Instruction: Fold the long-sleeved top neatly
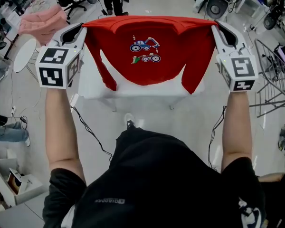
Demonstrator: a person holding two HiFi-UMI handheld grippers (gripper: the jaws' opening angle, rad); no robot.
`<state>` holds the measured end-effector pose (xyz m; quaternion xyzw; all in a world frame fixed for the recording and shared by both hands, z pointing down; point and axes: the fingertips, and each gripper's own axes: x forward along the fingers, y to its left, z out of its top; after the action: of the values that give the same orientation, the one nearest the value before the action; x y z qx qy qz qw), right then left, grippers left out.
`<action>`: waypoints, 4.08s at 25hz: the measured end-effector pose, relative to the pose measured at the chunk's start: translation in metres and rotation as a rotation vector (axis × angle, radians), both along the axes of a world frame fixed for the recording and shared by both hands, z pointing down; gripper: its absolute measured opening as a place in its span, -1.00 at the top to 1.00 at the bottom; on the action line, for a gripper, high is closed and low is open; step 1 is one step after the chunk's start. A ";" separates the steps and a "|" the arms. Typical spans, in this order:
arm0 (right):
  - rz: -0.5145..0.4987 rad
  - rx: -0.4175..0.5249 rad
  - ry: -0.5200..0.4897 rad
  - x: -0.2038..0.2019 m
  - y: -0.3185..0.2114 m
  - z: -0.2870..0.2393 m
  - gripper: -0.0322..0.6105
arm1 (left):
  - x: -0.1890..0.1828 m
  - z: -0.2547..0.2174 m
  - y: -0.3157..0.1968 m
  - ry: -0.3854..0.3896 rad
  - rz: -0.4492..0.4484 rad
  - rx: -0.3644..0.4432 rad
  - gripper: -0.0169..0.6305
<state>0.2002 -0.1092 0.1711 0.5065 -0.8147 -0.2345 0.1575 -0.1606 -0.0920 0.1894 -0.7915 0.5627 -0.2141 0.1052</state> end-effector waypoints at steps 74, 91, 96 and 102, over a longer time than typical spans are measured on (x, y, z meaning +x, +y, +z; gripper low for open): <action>-0.008 -1.128 0.002 -0.079 -0.413 0.462 0.31 | -0.067 0.434 -0.381 0.068 -0.105 -0.883 0.54; 0.012 -0.896 -0.287 -0.069 -0.312 0.348 0.51 | -0.084 0.344 -0.298 0.315 -0.134 -0.634 0.53; 0.025 -0.786 -0.340 -0.084 -0.269 0.307 0.57 | -0.080 0.304 -0.270 0.364 -0.088 -0.537 0.54; 0.026 -0.692 -0.436 -0.110 -0.201 0.270 0.88 | -0.061 0.276 -0.215 0.433 0.005 -0.480 0.80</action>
<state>0.0903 -0.3105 0.4414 0.4717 -0.8533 0.1684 0.1453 -0.2214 -0.3074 0.4654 -0.8222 0.5036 -0.1670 -0.2060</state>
